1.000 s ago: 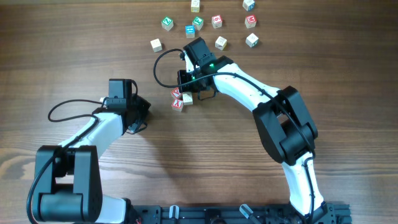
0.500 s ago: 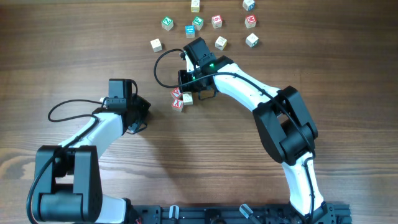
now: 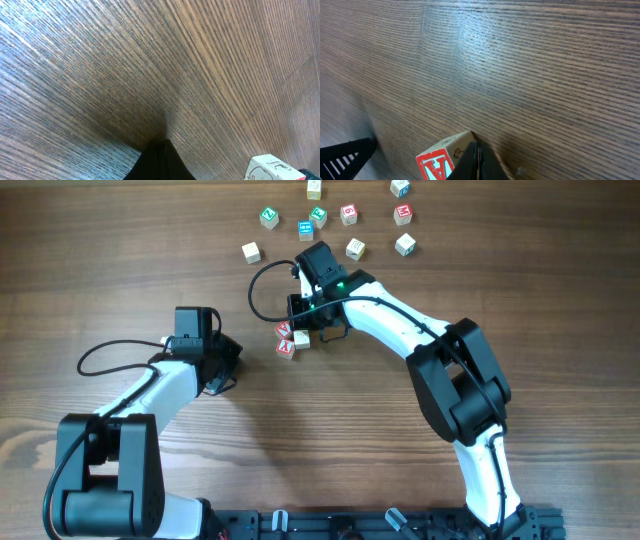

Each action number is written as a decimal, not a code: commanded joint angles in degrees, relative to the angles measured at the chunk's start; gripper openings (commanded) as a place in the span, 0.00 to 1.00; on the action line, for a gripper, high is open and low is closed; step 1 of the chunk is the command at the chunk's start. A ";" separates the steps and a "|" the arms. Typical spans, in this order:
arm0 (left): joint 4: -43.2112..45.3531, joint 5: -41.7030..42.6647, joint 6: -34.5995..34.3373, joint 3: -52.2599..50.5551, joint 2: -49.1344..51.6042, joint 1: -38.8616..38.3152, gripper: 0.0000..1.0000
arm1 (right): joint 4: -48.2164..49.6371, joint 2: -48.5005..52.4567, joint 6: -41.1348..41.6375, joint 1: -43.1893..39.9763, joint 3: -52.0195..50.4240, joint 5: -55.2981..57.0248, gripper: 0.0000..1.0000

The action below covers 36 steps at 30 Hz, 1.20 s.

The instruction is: Form a circle

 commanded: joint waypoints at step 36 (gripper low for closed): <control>-2.25 -3.30 1.16 -2.01 1.95 0.74 0.04 | -0.04 0.85 -0.09 -2.10 0.94 1.95 0.04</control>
